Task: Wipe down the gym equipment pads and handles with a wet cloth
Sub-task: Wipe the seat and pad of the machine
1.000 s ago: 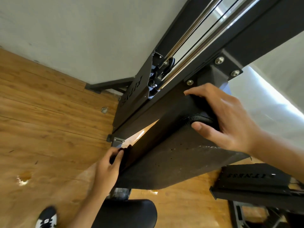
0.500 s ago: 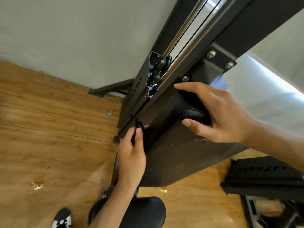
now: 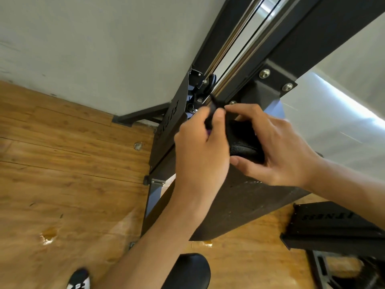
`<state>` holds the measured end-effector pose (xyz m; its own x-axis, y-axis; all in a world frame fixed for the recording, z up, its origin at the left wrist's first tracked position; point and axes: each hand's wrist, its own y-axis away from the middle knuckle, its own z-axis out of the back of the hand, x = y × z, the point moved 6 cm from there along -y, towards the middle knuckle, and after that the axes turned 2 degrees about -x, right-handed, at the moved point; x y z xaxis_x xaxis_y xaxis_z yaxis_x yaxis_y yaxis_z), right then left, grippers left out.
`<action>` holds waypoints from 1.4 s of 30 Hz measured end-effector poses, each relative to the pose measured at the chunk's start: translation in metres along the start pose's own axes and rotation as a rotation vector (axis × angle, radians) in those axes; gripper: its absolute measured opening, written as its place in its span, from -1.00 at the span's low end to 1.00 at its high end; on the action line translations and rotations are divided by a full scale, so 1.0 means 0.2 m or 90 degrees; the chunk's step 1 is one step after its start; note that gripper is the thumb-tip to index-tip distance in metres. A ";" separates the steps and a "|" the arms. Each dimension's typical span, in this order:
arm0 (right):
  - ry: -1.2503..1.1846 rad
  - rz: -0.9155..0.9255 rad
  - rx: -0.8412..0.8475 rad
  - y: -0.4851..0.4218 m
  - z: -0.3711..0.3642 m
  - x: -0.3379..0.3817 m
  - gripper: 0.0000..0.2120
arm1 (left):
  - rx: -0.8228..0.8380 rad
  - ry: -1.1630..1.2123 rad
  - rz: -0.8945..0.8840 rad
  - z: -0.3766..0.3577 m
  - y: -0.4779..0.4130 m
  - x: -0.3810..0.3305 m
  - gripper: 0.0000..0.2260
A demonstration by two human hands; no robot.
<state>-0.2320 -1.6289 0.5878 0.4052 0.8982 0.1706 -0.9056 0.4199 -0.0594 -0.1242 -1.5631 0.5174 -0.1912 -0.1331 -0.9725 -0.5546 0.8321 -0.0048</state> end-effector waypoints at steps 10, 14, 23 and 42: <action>0.031 -0.024 -0.020 0.00 0.02 0.00 -0.25 | -0.012 -0.015 0.110 0.16 0.09 0.31 -0.84; 0.030 -0.031 -0.024 0.01 0.02 0.00 -0.27 | 0.001 -0.085 0.182 0.25 0.14 0.63 -0.88; 0.060 -0.028 -0.010 0.00 0.00 0.01 -0.29 | 0.062 -0.186 0.361 0.53 0.33 1.51 -0.83; 0.022 -0.023 -0.010 0.00 0.01 0.01 -0.25 | 0.071 -0.007 -0.126 0.02 -0.03 0.02 -0.78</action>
<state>-0.2309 -1.6273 0.5900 0.4421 0.8862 0.1384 -0.8883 0.4540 -0.0693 -0.1185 -1.5672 0.5133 -0.0790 -0.2939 -0.9526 -0.4871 0.8451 -0.2203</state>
